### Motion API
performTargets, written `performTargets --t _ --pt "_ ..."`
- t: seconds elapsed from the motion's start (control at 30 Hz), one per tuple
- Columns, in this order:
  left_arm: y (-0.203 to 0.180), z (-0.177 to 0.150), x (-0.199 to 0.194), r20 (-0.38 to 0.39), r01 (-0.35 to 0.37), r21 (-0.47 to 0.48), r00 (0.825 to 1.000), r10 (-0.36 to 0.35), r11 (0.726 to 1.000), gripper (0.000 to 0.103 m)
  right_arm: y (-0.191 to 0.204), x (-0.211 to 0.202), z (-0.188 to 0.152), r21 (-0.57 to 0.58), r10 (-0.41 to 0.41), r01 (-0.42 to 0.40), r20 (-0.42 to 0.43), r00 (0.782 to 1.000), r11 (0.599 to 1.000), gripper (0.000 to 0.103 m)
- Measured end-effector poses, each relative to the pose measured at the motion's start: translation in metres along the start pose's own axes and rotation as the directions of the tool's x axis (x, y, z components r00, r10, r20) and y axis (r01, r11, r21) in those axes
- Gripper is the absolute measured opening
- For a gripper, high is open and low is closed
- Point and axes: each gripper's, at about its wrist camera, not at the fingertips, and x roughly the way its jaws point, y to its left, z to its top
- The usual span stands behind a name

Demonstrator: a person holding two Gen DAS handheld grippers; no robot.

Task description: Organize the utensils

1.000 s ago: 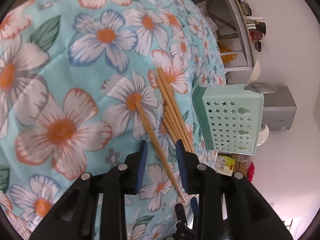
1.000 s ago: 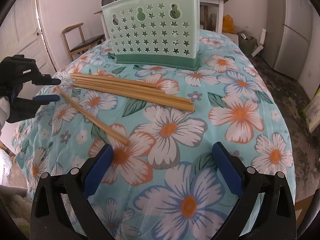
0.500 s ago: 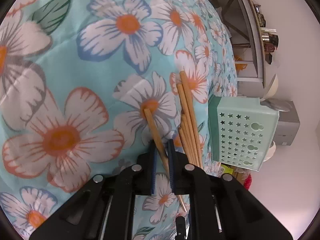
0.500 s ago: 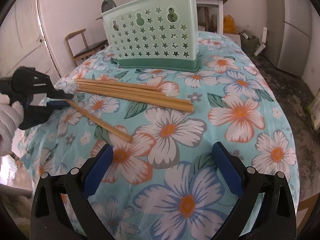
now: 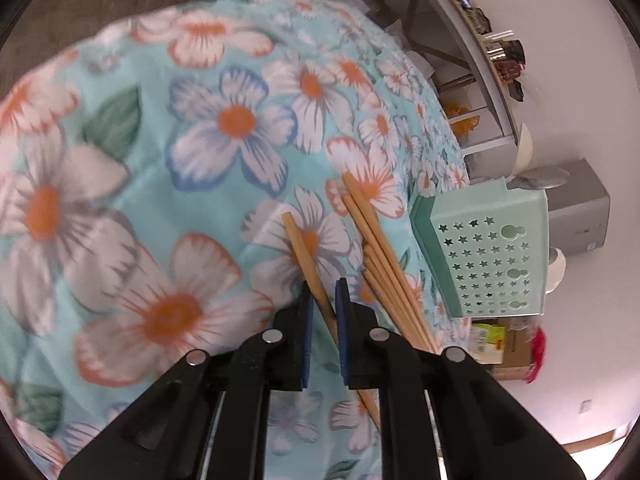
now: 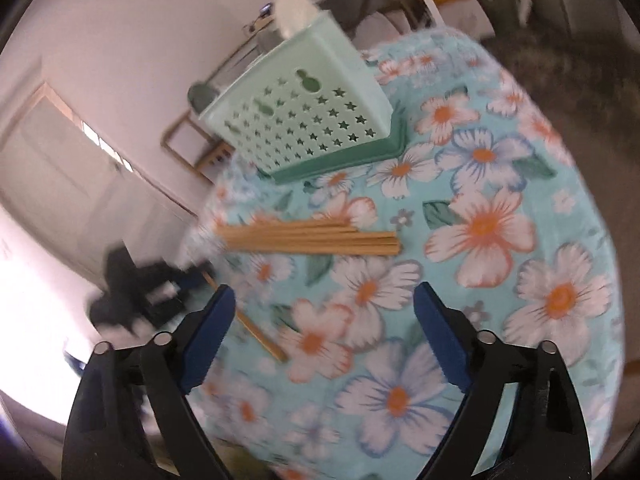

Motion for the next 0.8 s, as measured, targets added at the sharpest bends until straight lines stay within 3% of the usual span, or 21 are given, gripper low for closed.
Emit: performTargets --t 0.1,0.23,0.6,0.8 --pt "-0.001 -0.001 -0.003 0.021 -0.019 0.049 1.000 0.018 0.999 0.011 -0.022 0.014 0.007 0.203 0.103 -0.094 -0.032 0.994 0.975 0.066" --pt "-0.008 -0.003 -0.001 0.038 -0.040 0.112 0.999 0.036 0.993 0.012 -0.049 0.034 0.012 0.409 0.155 -0.121 -0.050 0.987 0.904 0.054" --pt "-0.009 -0.004 0.003 0.039 -0.033 0.150 0.999 0.027 0.988 0.012 -0.058 0.061 0.029 0.570 0.127 -0.098 -0.011 0.992 0.816 0.037" --pt "-0.008 -0.003 0.003 0.034 -0.026 0.149 0.999 0.021 0.988 0.012 -0.061 0.062 0.028 0.596 0.108 -0.086 0.000 0.994 0.798 0.028"
